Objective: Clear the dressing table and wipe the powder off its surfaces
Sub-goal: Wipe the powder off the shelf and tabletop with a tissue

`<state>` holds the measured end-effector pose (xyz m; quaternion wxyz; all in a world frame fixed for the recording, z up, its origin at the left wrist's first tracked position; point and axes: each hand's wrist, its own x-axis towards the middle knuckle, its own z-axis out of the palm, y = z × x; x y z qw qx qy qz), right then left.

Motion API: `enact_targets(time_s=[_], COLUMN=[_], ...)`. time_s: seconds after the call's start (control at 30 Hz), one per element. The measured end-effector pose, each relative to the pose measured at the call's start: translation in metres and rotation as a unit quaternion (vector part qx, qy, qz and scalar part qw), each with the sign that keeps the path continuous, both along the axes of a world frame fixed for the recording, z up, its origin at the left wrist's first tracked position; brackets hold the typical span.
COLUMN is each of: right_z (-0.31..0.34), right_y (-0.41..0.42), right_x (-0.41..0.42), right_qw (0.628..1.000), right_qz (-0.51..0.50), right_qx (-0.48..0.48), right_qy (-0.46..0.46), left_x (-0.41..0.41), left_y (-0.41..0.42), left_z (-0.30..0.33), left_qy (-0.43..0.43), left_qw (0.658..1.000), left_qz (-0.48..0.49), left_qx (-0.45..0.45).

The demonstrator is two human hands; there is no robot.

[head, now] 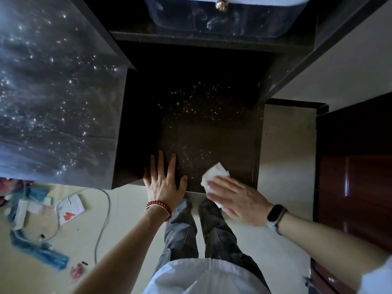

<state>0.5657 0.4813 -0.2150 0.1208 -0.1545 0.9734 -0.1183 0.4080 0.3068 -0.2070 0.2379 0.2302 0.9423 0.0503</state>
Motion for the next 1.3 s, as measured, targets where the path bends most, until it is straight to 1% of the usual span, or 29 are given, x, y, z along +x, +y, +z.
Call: enact_targets(time_s=[0.03,0.07,0.1,0.13,0.17,0.2,0.23,0.27,0.3,0.33,0.4,0.43,0.47,0.5,0.53,0.6,0.63,0.73,0.77,0.8,0.87,0.9,0.93,0.97,1.07,1.13,1.23,1.3], right_z=[0.001,0.0,0.0,0.0,0.002,0.003,0.004,0.005,0.007,0.009,0.013,0.013,0.014,0.014,0.014,0.017,0.019,0.016,0.013,0.009,0.004,0.002,0.0,-0.002,-0.005,-0.006,-0.011,-0.012], right_y=[0.008,0.021,0.033,0.045,0.056,0.064,0.064,0.056,0.043,0.027,-0.001,-0.004,0.002,0.01,0.02,0.038,0.046,0.054,0.049,0.04,0.019,0.015,0.018,0.026,0.055,0.072,0.096,0.096], right_x=[0.002,-0.007,-0.022,-0.04,-0.059,-0.074,-0.084,-0.087,-0.083,-0.072,-0.042,-0.032,-0.031,-0.04,-0.055,-0.094,-0.112,-0.134,-0.13,-0.122,-0.1,-0.092,-0.089,-0.093,-0.133,-0.166,-0.201,-0.207], right_qw=[0.999,0.998,0.999,0.996,0.984,0.962,0.939,0.923,0.921,0.934,0.977,0.988,0.991,0.986,0.973,0.929,0.908,0.855,0.85,0.861,0.911,0.932,0.944,0.947,0.921,0.892,0.835,0.818], right_qz=[0.044,0.053,0.013,-0.072,-0.176,-0.272,-0.34,-0.382,-0.389,-0.357,-0.214,-0.152,-0.135,-0.166,-0.231,-0.367,-0.415,-0.502,-0.511,-0.497,-0.409,-0.359,-0.326,-0.319,-0.388,-0.451,-0.548,-0.574], right_qx=[0.007,0.024,0.045,0.047,0.041,0.034,0.027,0.02,0.012,-0.005,-0.004,0.011,0.018,0.013,0.002,-0.034,-0.048,-0.118,-0.12,-0.101,-0.048,-0.037,-0.031,-0.026,-0.012,-0.022,-0.048,-0.047], right_qy=[-0.003,0.008,0.023,0.017,0.0,-0.019,-0.031,-0.036,-0.03,-0.007,0.009,0.003,-0.001,0.0,0.001,0.014,0.021,0.053,0.043,0.025,-0.001,-0.014,-0.026,-0.03,-0.029,-0.022,-0.004,0.007], left_x=[-0.001,-0.002,-0.003,-0.004,-0.005,-0.007,-0.008,-0.011,-0.013,-0.016,-0.025,-0.03,-0.036,-0.041,-0.047,-0.055,-0.056,-0.054,-0.052,-0.052,-0.052,-0.053,-0.054,-0.054,-0.051,-0.05,-0.05,-0.05], left_y=[0.0,-0.001,-0.001,-0.001,-0.002,-0.001,0.0,0.002,0.005,0.008,0.018,0.024,0.029,0.033,0.037,0.043,0.046,0.049,0.048,0.048,0.047,0.047,0.046,0.046,0.046,0.045,0.044,0.043], left_z=[0.0,0.0,0.0,-0.001,-0.001,-0.001,0.0,0.001,0.002,0.003,0.003,0.003,0.002,0.001,0.0,-0.004,-0.005,-0.009,-0.011,-0.011,-0.011,-0.011,-0.011,-0.011,-0.012,-0.013,-0.017,-0.019], left_qy=[0.001,0.003,0.004,0.004,0.002,0.0,-0.004,-0.009,-0.011,-0.009,-0.002,0.001,0.009,0.019,0.028,0.038,0.039,0.043,0.046,0.046,0.041,0.04,0.041,0.043,0.047,0.05,0.061,0.069], left_qw=[1.0,1.0,1.0,1.0,1.0,1.0,1.0,1.0,1.0,1.0,0.999,0.999,0.998,0.998,0.997,0.997,0.997,0.997,0.997,0.997,0.997,0.997,0.997,0.997,0.997,0.997,0.996,0.995], left_qz=[-0.002,-0.004,-0.005,-0.006,-0.007,-0.006,-0.005,-0.006,-0.008,-0.008,0.003,0.011,0.016,0.016,0.013,0.017,0.023,0.028,0.028,0.029,0.029,0.029,0.029,0.028,0.029,0.029,0.024,0.022], left_qx=[-0.004,-0.007,-0.008,-0.008,-0.006,0.0,0.005,0.009,0.013,0.018,0.032,0.043,0.056,0.065,0.069,0.069,0.067,0.056,0.055,0.056,0.056,0.057,0.057,0.058,0.059,0.054,0.057,0.063])
